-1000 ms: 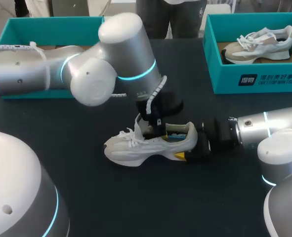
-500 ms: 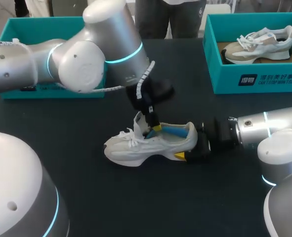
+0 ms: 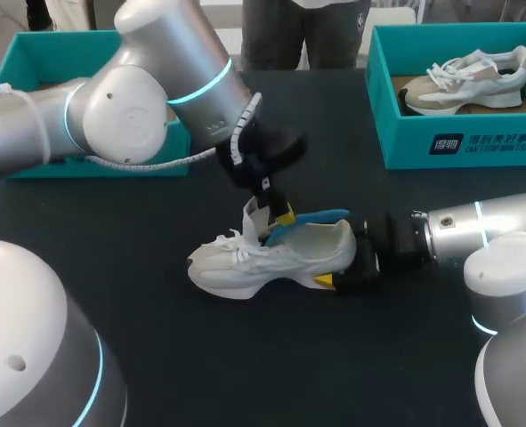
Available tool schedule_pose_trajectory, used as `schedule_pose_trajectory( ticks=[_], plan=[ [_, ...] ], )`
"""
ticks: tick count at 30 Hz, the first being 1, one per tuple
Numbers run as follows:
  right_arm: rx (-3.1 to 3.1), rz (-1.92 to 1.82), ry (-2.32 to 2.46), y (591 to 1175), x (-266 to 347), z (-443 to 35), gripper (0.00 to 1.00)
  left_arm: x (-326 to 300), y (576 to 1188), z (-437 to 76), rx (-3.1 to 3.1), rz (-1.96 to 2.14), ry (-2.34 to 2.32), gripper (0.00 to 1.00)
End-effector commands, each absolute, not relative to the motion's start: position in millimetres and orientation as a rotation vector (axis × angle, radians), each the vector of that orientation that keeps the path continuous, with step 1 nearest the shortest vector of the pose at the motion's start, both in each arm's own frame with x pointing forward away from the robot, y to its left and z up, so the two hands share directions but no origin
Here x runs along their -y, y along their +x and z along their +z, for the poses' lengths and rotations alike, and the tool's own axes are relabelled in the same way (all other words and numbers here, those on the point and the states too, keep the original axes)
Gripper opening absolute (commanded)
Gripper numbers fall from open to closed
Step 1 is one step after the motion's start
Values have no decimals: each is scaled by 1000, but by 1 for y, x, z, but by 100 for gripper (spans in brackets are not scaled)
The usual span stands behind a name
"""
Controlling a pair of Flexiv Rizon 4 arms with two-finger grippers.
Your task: Take the shoe out of the shoebox, open the shoe tongue, remove and reinsert the insole, then place the shoe into the shoebox
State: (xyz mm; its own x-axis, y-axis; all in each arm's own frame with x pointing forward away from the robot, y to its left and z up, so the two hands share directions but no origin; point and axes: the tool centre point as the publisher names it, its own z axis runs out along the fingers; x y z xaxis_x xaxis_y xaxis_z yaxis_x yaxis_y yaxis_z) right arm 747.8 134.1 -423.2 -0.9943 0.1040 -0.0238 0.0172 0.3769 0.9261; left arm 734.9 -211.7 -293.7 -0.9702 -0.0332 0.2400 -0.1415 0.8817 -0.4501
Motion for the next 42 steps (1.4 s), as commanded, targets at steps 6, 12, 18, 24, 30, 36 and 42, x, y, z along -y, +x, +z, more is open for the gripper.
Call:
schedule_pose_trajectory(
  ticks=[6, 12, 18, 24, 30, 36, 42],
  plan=[
    [-2542, 1702, 114, 750, -137, -428, 0, 252, 723, -288, 2809, 756, 91, 0],
    [-2542, 1702, 114, 750, -137, -428, 0, 251, 718, -298, 2875, 790, 74, 22],
    [-2542, 1702, 114, 750, -137, -428, 0, 242, 716, -297, 2941, 927, 17, 55],
    [-2542, 1702, 114, 750, -137, -428, 0, 249, 722, -302, 2981, 979, -52, 56],
    [-2542, 1702, 114, 750, -137, -428, 0, 261, 723, -305, 3027, 998, -146, 49],
    [-2542, 1702, 114, 750, -137, -428, 0, 272, 727, -313, 3078, 990, -193, 48],
    [-2542, 1702, 114, 750, -137, -428, 0, 278, 738, -319, 3114, 979, -204, 40]
  ],
)
